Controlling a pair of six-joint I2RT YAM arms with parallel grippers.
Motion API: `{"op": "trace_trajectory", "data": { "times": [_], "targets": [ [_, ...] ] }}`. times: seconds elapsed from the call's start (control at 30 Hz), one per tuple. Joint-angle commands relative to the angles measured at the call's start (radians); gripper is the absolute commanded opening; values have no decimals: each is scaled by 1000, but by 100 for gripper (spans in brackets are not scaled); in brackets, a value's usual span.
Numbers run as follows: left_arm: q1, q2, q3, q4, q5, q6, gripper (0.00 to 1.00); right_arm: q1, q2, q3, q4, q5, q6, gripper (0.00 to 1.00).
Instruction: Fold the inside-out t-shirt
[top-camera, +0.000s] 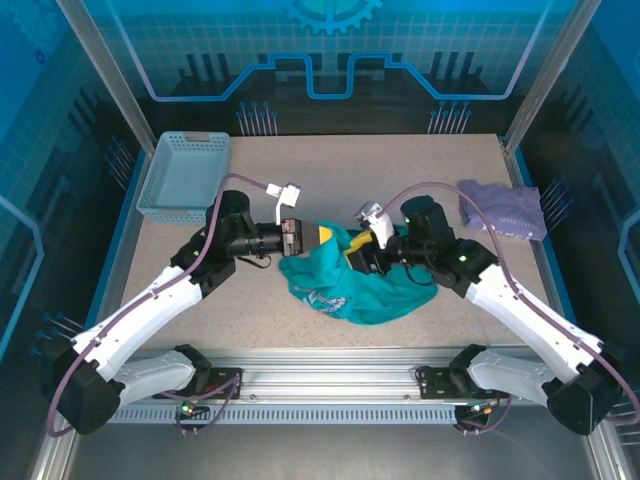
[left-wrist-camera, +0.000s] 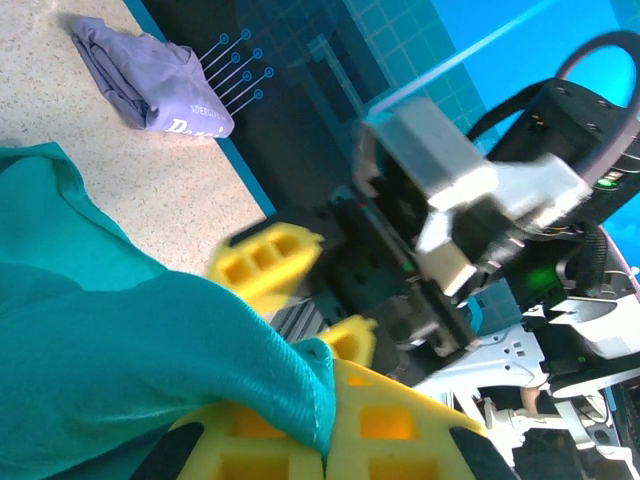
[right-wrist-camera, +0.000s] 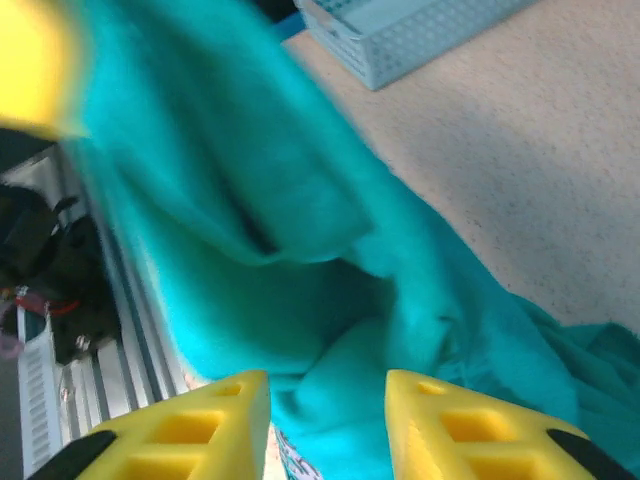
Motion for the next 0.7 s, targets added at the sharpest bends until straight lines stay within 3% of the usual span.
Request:
{"op": "trace_trajectory", "data": {
  "times": [0.0, 0.2, 0.33, 0.37, 0.5, 0.57, 0.67],
  "targets": [
    [9, -21, -13, 10, -4, 33, 0, 15, 19, -23, 53, 100, 122, 47],
    [8, -21, -20, 24, -10, 31, 0, 57, 4, -160, 213, 152, 351, 57],
    [8, -24, -23, 27, -8, 34, 0, 62, 50, -188, 315, 154, 416, 54],
    [8, -27, -22, 25, -10, 35, 0, 61, 59, -193, 338, 152, 424, 48],
    [33, -65, -37, -25, -102, 42, 0, 21, 18, -233, 426, 51, 379, 8],
    [79, -92, -66, -36, -160, 18, 0, -15, -32, -266, 491, -55, 353, 0],
    [147, -110, -106, -44, -203, -6, 0, -51, -90, -307, 594, -212, 322, 0]
  ]
}}
